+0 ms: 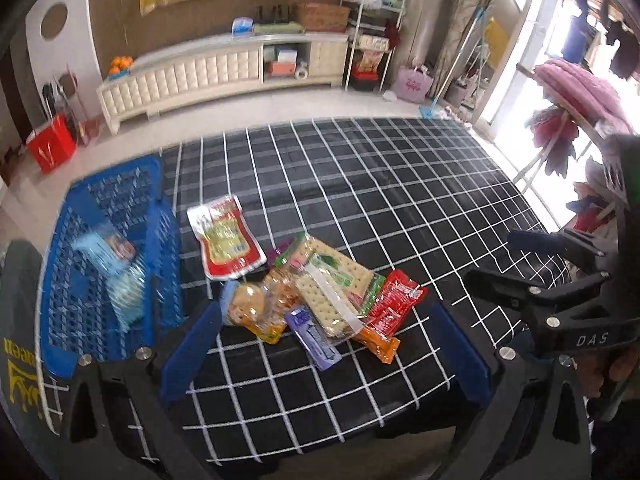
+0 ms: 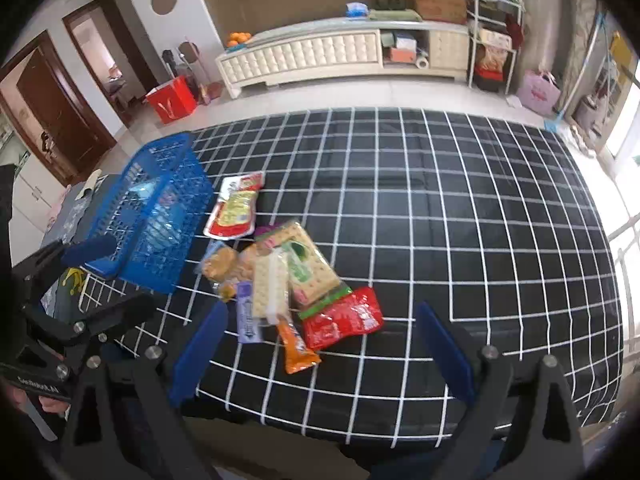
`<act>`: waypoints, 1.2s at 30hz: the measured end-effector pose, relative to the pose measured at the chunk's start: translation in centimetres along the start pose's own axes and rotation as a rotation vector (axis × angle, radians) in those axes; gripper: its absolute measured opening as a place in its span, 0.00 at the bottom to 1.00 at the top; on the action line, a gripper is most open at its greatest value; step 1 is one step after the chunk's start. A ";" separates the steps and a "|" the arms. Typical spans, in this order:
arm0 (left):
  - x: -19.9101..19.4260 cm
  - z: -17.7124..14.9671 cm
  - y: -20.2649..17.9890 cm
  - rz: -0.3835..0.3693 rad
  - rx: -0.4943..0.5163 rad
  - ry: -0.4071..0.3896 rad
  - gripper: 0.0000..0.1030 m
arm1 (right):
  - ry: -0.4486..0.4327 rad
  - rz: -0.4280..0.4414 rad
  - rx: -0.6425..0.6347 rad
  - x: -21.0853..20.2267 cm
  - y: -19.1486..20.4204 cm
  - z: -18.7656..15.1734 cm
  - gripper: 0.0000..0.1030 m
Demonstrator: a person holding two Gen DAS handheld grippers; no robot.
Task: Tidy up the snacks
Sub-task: 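Withdraw both tools from the basket back toward the snack pile, then grasp the white cracker pack with the left tool while the right tool grasps the green cracker pack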
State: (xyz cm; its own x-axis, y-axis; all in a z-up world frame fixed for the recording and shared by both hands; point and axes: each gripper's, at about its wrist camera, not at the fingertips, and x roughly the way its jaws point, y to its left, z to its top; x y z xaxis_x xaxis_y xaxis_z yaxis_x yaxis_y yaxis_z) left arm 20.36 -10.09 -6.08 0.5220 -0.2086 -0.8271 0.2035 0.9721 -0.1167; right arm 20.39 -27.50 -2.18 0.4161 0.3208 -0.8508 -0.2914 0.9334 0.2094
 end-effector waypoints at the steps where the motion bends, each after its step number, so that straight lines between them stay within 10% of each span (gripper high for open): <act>1: 0.6 0.0 0.1 -0.011 -0.017 0.016 1.00 | 0.005 -0.002 0.009 0.3 -0.5 -0.1 0.95; 27: 17.4 0.4 0.1 0.057 -0.136 0.333 0.81 | 0.121 0.024 0.188 8.2 -8.1 -1.6 0.95; 31: 18.5 0.3 -0.2 0.097 -0.112 0.351 0.55 | 0.131 0.017 0.191 8.2 -8.3 -1.8 0.95; 36: 18.1 0.1 0.5 0.070 -0.144 0.341 0.48 | 0.125 0.012 0.188 7.7 -8.1 -1.5 0.95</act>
State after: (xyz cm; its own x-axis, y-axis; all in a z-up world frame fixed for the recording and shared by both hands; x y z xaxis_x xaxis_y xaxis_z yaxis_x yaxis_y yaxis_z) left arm 30.04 -13.39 -21.04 0.2200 -0.1165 -0.9685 0.0453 0.9930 -0.1092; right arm 24.69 -32.84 -11.17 0.3002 0.3206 -0.8984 -0.1255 0.9469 0.2959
